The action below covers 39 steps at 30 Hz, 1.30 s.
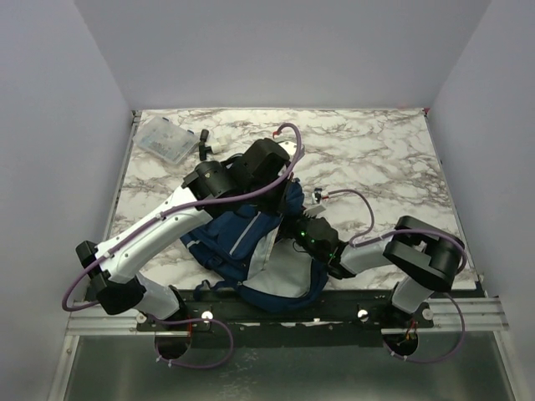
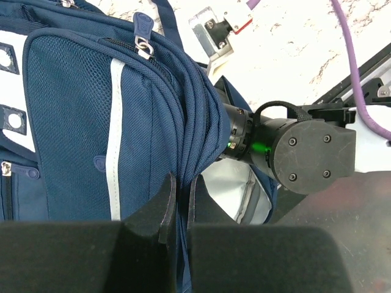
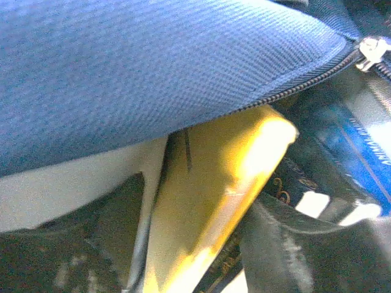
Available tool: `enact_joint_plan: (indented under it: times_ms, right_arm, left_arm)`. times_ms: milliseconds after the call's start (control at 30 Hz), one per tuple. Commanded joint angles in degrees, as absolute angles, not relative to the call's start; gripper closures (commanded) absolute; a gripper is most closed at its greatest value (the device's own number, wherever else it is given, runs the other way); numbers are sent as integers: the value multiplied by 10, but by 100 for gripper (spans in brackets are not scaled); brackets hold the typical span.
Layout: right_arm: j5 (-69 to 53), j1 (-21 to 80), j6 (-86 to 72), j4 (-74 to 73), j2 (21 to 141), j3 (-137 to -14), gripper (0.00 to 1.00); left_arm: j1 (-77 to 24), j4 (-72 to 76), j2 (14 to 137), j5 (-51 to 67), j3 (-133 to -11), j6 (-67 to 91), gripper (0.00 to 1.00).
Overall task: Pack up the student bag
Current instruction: Place the book in the student bag.
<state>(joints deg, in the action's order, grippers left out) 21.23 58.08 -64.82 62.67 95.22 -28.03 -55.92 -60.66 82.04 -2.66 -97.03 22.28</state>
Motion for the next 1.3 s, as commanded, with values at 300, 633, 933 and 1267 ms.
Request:
enact_joint_plan:
  times_ms: [300,633,933,1267]
  right_arm:
    - [79,582,-483,216,723,-262,17]
    - [158,568,-482,49,545,-201,0]
    - [92,456,-368,-114,491,-281,1]
    - [204,586,-482,-207,449,-342,20]
  left_arm:
    - [-547,-487,769,5,-904,203,100]
    - [-497,-427,785,28,-851,180,100]
    - [-429,-432,941,97,-1000,208,100]
    - [-416,-473,1039,69,-1120,296,100]
